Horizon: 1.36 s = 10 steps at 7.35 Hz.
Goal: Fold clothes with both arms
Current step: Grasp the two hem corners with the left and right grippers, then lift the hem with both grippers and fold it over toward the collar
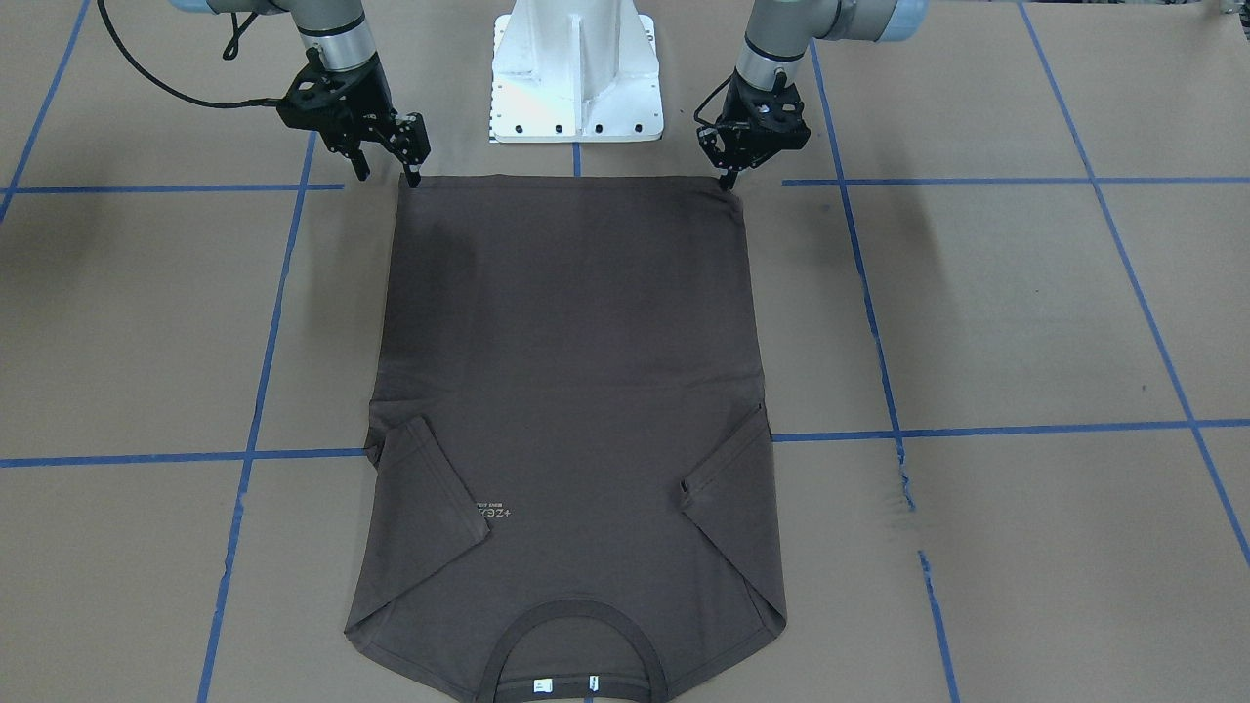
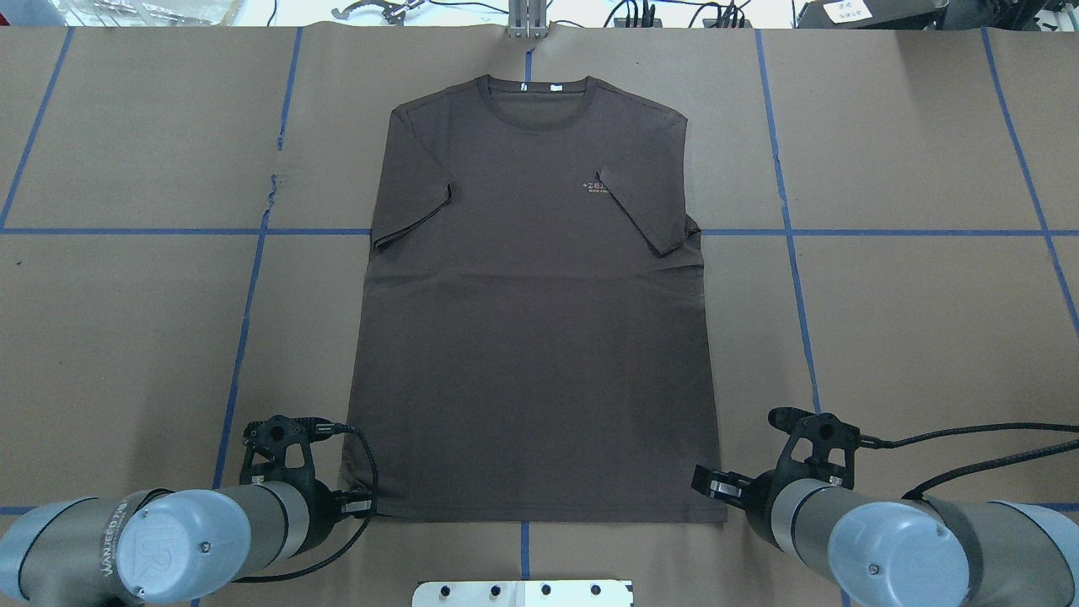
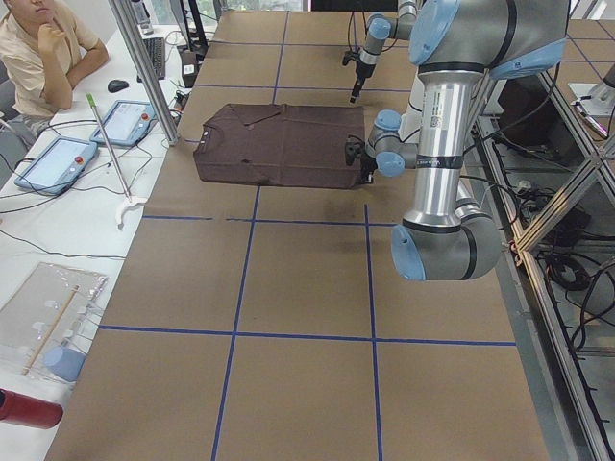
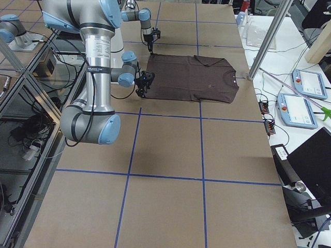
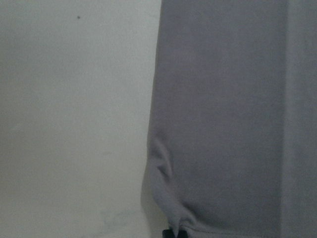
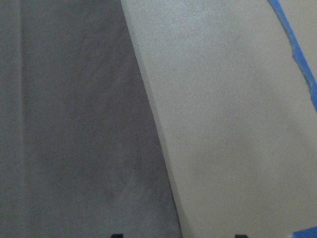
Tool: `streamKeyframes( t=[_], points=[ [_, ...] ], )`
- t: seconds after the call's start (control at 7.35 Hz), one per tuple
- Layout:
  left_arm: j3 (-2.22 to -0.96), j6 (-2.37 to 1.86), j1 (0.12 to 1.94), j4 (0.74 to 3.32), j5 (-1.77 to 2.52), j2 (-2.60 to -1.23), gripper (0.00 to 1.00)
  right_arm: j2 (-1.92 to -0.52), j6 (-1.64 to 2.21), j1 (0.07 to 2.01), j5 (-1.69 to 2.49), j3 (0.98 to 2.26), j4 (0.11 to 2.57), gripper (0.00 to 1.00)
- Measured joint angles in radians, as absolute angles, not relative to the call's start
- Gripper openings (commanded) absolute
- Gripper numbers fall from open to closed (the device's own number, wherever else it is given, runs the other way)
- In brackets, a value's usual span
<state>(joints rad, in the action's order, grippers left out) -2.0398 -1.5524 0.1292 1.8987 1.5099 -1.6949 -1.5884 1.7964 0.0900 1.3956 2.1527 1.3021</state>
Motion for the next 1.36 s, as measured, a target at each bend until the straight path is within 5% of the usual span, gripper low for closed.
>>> streamKeyframes(
  t=[0.27,0.54,0.68,0.82,1.36],
  points=[
    [-2.041,-1.552,0.129,1.897,1.497,-1.694,0.0,-1.582,1.798,0.05,1.371,2.127,1.301,0.7],
    [-2.041,-1.552,0.129,1.893,1.482,-1.693,0.0,-1.578,1.805,0.022,1.358,2.113,1.301,0.54],
    [-2.042,-1.552,0.129,1.889,1.48,-1.693,0.0,-1.577,1.82,0.007,1.352,2.11,1.301,0.36],
    [-2.043,-1.553,0.129,1.887,1.479,-1.693,0.0,-1.577,1.831,-0.005,1.344,2.108,1.301,0.01],
    [-2.043,-1.554,0.129,1.885,1.477,-1.692,0.0,-1.577,1.833,-0.011,1.339,2.116,1.301,0.0]
  ],
)
